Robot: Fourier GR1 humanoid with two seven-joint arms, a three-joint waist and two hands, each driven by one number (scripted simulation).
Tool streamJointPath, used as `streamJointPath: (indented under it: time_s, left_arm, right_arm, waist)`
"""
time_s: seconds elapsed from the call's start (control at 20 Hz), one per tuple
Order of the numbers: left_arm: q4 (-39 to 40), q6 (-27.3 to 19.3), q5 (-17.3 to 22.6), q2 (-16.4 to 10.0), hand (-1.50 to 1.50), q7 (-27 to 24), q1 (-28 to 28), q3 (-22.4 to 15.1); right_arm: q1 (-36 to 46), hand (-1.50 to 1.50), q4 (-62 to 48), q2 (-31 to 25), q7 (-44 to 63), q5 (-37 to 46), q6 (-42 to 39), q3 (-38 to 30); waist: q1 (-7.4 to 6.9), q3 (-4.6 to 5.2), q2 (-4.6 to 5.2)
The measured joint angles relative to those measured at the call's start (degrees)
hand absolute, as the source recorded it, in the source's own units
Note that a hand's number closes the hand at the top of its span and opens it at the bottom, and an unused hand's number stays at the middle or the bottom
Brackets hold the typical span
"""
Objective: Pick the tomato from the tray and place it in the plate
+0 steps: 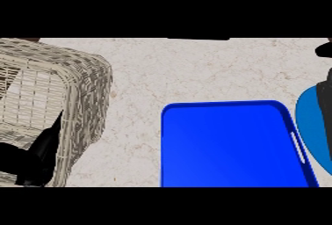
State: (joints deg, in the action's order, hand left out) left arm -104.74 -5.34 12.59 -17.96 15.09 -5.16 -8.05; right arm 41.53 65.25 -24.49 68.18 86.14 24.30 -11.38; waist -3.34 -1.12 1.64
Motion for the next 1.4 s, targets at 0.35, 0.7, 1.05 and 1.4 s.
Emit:
streamJointPath:
  time_s: [0.35, 0.7, 1.05, 1.4]
  left_arm:
    - [-0.47, -0.37, -0.82, 0.30, 0.00, 0.16, -1.71, 0.81]
    - [-0.79, -0.72, -1.42, 0.89, 0.00, 0.30, -3.28, 1.76]
    - [-0.71, -0.64, -2.34, 1.70, 0.00, 0.36, -3.86, 2.11]
    - [-0.96, -0.54, -2.91, 2.23, 0.00, 0.55, -4.29, 2.39]
  right_arm:
    - [-3.32, 1.50, 0.24, 4.01, 0.77, 13.43, 5.41, -7.78]
    - [-9.16, 1.50, 2.50, 7.23, 0.22, 21.83, 10.98, -17.26]
    - [-13.62, 1.50, 4.10, 9.95, -3.26, 22.79, 18.60, -26.67]
    - [-14.75, -1.50, -0.53, 12.20, -4.33, 13.28, 20.65, -36.16]
  waist:
    - [1.82, -0.29, -0.68]
    - [3.52, -0.56, -1.37]
    - [4.20, -0.65, -1.99]
    - [4.66, -0.64, -2.27]
